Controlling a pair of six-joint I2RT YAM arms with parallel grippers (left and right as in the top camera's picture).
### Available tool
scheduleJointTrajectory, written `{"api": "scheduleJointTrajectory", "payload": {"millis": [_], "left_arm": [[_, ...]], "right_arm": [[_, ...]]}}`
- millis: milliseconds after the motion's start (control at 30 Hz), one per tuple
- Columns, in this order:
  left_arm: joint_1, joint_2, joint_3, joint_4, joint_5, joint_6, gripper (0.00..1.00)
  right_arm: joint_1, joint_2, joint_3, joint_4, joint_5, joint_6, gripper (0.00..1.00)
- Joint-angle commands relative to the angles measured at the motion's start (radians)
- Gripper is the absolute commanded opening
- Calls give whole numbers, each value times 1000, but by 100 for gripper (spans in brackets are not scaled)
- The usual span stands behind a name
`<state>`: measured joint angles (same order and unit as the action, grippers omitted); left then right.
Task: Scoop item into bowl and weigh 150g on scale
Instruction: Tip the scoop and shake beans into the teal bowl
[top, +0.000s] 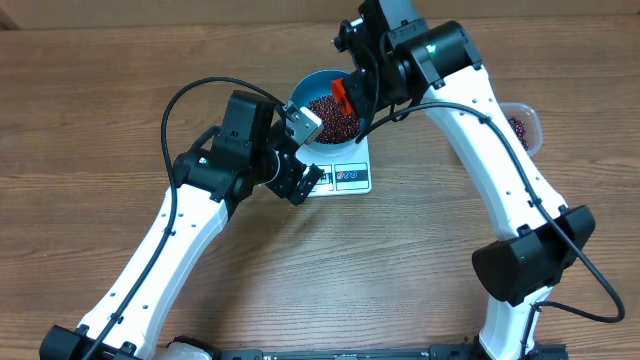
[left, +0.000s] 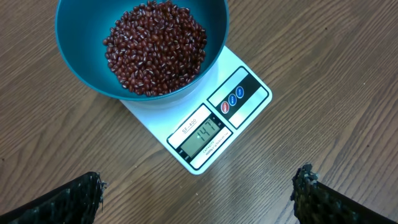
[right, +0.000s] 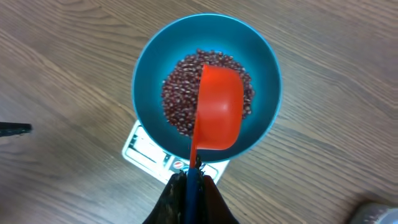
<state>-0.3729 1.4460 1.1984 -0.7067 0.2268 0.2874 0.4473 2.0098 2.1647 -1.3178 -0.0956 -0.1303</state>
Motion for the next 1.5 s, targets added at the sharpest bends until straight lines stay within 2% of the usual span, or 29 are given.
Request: {"api": "scheduleJointTrajectory", "payload": {"millis": [0, 700, 933, 1467], "left_arm": [[0, 0, 21, 3, -5, 4, 100], [0, 0, 21, 3, -5, 4, 100], [0, 0, 21, 3, -5, 4, 100], [0, 0, 21, 3, -5, 4, 100]], "right_arm": [[-11, -1, 29, 7, 50, 7, 4], [-8, -1, 29, 28, 39, 5, 4], [34, -1, 29, 26, 130, 1, 4], [38, -1, 29, 28, 137, -2, 4]]}}
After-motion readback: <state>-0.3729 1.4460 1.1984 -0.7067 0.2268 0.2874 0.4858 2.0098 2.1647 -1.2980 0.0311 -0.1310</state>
